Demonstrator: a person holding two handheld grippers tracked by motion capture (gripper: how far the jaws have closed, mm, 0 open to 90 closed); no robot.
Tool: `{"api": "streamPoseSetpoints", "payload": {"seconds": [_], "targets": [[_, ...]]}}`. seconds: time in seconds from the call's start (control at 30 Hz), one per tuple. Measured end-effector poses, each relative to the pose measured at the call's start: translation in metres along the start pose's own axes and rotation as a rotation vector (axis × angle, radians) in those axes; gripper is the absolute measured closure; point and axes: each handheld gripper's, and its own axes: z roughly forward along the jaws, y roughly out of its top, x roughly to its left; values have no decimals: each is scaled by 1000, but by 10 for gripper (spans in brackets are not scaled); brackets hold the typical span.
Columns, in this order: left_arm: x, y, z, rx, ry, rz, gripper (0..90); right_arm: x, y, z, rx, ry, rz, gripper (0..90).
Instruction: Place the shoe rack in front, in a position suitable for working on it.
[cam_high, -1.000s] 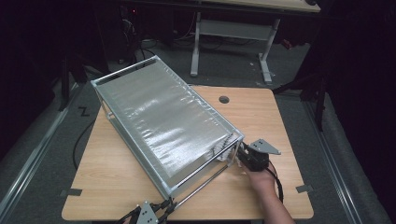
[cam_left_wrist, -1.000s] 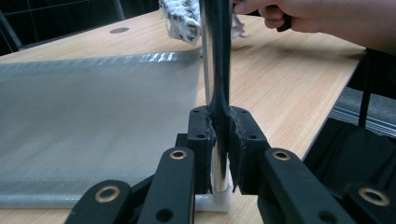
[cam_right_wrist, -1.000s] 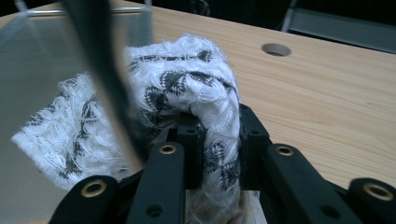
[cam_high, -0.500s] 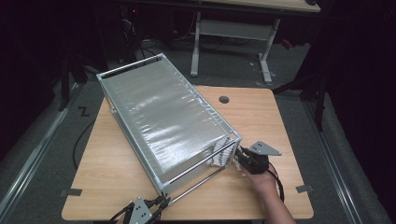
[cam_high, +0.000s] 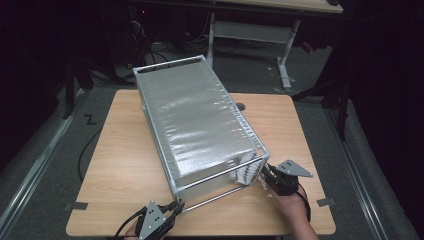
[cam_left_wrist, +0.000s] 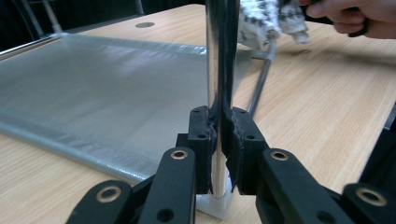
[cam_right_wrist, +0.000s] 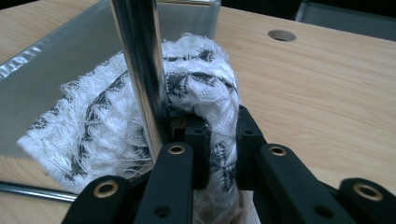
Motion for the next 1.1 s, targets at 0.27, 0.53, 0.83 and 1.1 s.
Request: {"api": "streamPoseSetpoints", "payload": {"seconds": [0.27, 0.53, 0.83, 1.1], "targets": [[14, 5, 16, -7, -11, -9, 806, 2, -12, -28, 37, -97, -8, 796], [17, 5, 18, -6, -13, -6, 805, 2, -6, -63, -50, -229, 78, 784], [17, 4, 16, -2, 1, 7, 801, 22, 13, -91, -176, -194, 26, 780], [18, 4, 16, -1, -2, 17, 801, 27, 4, -79, -105, -184, -41, 781]]}}
